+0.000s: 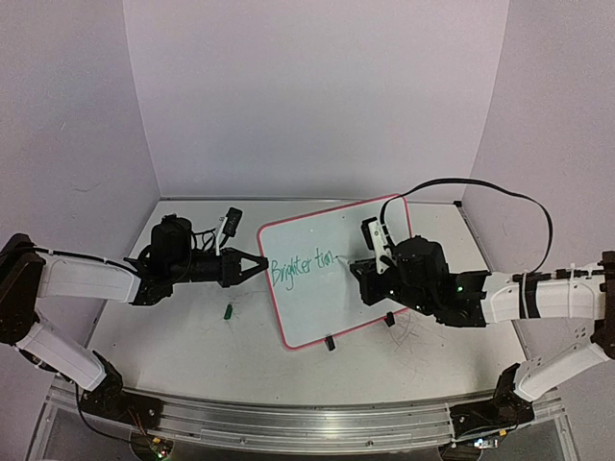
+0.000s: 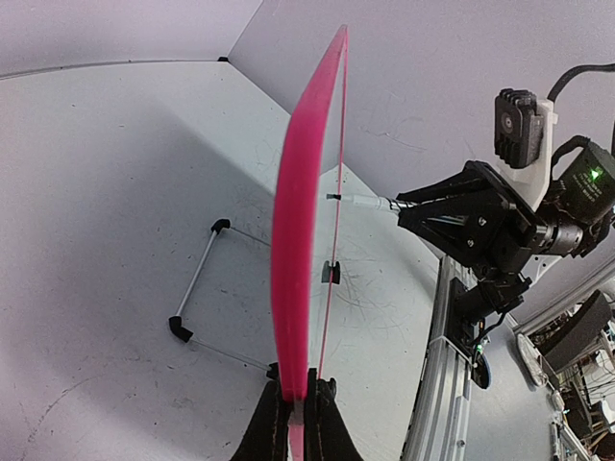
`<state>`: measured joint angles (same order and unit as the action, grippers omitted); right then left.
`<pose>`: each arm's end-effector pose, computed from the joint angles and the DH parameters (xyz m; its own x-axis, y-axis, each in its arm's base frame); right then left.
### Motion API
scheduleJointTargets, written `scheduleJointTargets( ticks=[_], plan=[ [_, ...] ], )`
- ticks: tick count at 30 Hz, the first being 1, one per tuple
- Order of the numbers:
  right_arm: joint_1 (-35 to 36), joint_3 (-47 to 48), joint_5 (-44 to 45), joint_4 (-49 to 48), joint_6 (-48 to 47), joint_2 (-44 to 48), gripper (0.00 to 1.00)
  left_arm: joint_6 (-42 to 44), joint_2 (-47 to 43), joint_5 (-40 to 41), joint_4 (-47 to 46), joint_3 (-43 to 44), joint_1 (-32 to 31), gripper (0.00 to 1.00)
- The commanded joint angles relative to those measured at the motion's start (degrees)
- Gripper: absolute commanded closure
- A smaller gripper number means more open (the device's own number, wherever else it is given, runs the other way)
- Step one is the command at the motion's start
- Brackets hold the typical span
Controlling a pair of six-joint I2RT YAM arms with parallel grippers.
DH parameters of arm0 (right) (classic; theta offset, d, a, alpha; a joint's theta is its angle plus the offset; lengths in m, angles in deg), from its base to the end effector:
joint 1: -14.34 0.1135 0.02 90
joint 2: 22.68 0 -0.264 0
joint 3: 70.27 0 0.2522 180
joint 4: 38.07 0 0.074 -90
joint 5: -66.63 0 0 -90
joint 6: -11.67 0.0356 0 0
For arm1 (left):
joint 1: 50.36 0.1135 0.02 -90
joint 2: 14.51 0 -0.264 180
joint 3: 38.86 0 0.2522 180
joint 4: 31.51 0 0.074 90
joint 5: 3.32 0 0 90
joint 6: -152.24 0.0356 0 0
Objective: Write a sentence on the whiteboard
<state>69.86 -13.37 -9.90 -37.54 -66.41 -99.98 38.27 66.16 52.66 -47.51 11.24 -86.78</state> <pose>0.1766 0.2424 0.2443 -0.3380 -0.1374 -0.9311 -0.6221 0.7750 0.1115 0.2252 -0.1909 0.2197 -0.5619 -0.0039 -0.8272 0.7656 0.3764 -0.5218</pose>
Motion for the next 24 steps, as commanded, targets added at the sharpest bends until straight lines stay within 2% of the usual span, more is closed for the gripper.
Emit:
scheduleJointTargets(
  ticks=[1, 24],
  plan=[
    [-0.61, 1.92, 3.54, -0.21, 0.65, 0.19, 1.00, 1.29, -1.91, 0.53, -0.73, 1.19, 0.20, 1.00],
    [-1.06, 3.60, 1.11, -3.11, -1.11, -2.86, 1.00, 1.47, -1.81, 0.41, -0.60, 1.17, 0.17, 1.00]
  ],
)
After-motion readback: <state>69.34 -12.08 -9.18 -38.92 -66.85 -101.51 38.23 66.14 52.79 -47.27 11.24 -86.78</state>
